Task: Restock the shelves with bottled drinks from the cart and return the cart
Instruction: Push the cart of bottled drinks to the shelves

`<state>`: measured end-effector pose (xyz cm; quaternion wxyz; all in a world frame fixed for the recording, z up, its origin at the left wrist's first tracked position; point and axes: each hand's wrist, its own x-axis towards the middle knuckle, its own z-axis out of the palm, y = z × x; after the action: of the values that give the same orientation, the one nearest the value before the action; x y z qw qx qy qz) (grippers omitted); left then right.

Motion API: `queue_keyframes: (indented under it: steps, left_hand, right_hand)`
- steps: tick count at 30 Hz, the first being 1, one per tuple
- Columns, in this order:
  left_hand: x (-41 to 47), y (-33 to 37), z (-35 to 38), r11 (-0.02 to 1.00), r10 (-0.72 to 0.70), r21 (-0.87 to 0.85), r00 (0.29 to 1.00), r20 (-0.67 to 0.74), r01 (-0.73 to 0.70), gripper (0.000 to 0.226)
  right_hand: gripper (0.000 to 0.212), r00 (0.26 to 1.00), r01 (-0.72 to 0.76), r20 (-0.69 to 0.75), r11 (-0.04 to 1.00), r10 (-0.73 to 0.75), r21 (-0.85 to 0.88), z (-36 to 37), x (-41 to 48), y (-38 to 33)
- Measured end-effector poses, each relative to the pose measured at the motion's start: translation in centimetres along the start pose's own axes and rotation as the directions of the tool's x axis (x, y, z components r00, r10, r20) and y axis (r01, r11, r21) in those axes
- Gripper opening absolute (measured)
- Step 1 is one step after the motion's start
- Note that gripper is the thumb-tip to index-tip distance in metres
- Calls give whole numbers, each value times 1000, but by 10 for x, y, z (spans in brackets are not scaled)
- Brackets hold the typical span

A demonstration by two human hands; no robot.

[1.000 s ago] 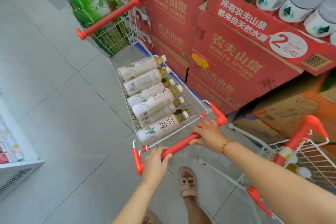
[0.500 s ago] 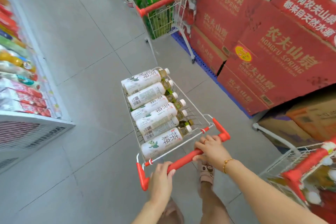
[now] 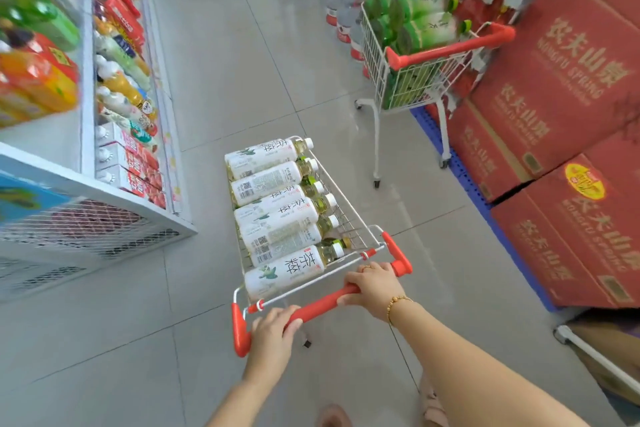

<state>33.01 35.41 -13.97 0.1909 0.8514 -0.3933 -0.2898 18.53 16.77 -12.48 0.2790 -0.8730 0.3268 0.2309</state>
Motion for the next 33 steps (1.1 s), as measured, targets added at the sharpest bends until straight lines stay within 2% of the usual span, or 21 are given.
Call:
queue_keyframes:
  steps: [4, 11, 14, 20, 24, 30, 32, 33]
  left_hand:
    - [55, -24, -39, 1000, -9, -22, 1000, -28, 9, 29]
    - [183, -45, -102, 996, 67, -48, 989, -129, -74, 23]
    - [247, -50, -132, 998, 20, -60, 990, -137, -29, 20]
    - [376, -60, -198, 996, -83, -38, 996, -44, 81, 20]
    - [454, -55, -233, 993, -104, -63, 989, -106, 98, 25]
    - [563, -60, -275, 984, -162, -94, 977, -141, 150, 18]
    - [603, -64, -292, 991, -129, -65, 980, -153, 120, 21]
    - [624, -64, -301, 994, -104, -32, 983, -150, 100, 23]
  right_hand:
    - [48, 997, 52, -45, 997, -54, -57, -28, 59, -29]
    - [45, 987, 115, -100, 990, -123, -83, -105, 187, -56]
    - [46, 982, 136, -114, 985, -147, -104, -142, 247, -65]
    - [43, 981, 168, -73, 978, -178, -125, -227, 361, -86]
    - [40, 980, 181, -60, 972, -192, -152, -280, 432, -96]
    - [55, 962, 211, -116, 945, -246, -251, -344, 534, -106]
    - [66, 961, 202, -122, 931, -248, -305, -369, 569, -114]
    - [64, 965, 186, -114, 924, -236, -335, -383, 587, -119]
